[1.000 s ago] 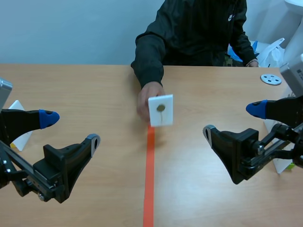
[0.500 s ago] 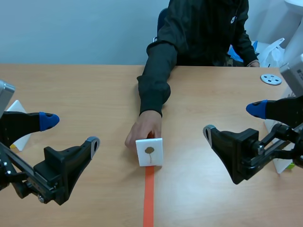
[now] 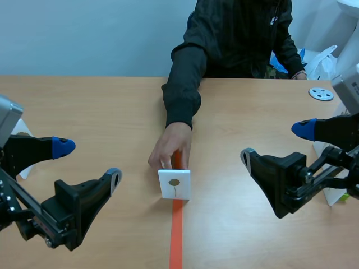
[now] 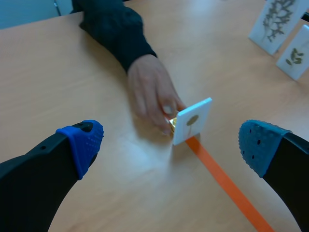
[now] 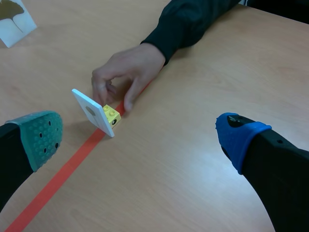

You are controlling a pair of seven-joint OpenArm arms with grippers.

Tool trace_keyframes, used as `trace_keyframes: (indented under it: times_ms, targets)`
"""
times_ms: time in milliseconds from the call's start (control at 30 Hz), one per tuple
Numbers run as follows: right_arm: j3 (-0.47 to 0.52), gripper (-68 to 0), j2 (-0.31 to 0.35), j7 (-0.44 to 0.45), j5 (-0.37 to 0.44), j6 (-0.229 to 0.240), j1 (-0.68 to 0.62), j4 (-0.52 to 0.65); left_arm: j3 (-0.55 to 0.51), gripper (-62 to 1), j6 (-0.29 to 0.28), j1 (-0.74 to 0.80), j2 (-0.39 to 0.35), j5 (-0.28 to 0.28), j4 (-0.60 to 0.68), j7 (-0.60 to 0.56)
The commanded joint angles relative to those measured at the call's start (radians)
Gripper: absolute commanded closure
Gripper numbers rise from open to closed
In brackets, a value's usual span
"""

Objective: Sort the leaf by its shape. The table is split by an orange tape line. A compound leaf with several leaflets goes to the left side, a simple leaf with one blade goes to the right side. Return to the home posture when a red brick is placed on the table.

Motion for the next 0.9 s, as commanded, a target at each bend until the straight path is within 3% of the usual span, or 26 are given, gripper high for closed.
trace_keyframes:
  times_ms: [0, 433, 867]
  targets:
    - [0.016, -67.9, 0.003, 0.017, 0.011, 0.002, 0.014, 0.0, -0.007, -60.2, -0.007, -0.003, 0.003, 0.008, 0.003, -0.006]
    - [0.016, -67.9, 0.003, 0.018, 0.01, 0.002, 0.014, 0.0, -0.006, -60.2, -0.097, -0.021, 0.003, 0.053, -0.033, -0.014]
    - [0.016, -67.9, 0.003, 0.018, 0.011, 0.002, 0.014, 0.0, 0.041, -60.2, -0.226, -0.191, 0.005, 0.078, -0.233, -0.071]
